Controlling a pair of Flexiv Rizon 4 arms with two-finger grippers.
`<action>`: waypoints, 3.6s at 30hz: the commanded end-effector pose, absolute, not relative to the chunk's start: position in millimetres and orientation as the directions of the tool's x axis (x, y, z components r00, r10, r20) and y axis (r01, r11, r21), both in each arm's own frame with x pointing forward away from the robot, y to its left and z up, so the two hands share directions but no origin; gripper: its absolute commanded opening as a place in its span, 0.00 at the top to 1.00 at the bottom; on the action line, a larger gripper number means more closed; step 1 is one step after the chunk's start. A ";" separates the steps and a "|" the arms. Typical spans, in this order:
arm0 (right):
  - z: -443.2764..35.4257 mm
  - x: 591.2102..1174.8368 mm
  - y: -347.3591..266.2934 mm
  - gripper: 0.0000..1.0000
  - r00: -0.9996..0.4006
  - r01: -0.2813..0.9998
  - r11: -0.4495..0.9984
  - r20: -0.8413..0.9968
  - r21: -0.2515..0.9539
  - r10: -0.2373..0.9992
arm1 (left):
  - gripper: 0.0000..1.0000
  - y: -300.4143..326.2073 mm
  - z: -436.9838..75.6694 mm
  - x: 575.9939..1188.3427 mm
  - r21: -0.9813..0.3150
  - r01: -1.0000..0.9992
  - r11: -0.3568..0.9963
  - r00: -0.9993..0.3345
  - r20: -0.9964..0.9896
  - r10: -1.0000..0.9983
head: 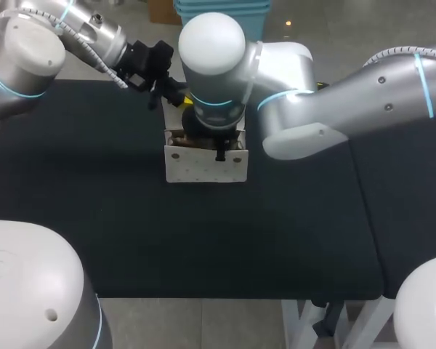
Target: Pick up the bag, open it, inspect its contents, close it, and place it on the opposite side
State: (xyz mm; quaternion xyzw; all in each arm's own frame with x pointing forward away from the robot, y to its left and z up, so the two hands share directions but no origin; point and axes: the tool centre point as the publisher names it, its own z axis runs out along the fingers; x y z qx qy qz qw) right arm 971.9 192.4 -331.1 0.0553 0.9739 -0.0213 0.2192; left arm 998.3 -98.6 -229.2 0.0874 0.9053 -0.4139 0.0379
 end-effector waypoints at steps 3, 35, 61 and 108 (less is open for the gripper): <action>-333.4 971.2 193.0 0.00 -0.901 0.120 0.992 -0.422 -0.027 0.097 | 1.00 -97.8 -232.9 1001.0 -0.754 0.194 0.628 -0.981 -0.138 0.137; -332.9 971.9 196.4 0.00 -0.902 0.119 0.992 -0.423 -0.035 0.093 | 1.00 -97.8 -232.9 1001.0 -0.754 0.194 0.628 -0.981 -0.138 0.137; -293.7 974.2 193.7 0.66 -0.844 0.143 0.989 -0.518 0.039 0.143 | 1.00 -97.8 -232.9 1001.0 -0.754 0.194 0.628 -0.981 -0.138 0.137; -270.8 884.6 185.6 1.00 -0.699 0.068 0.987 -0.699 0.147 0.153 | 1.00 -102.1 -296.2 1035.2 -0.720 0.218 0.658 -0.975 -0.189 0.116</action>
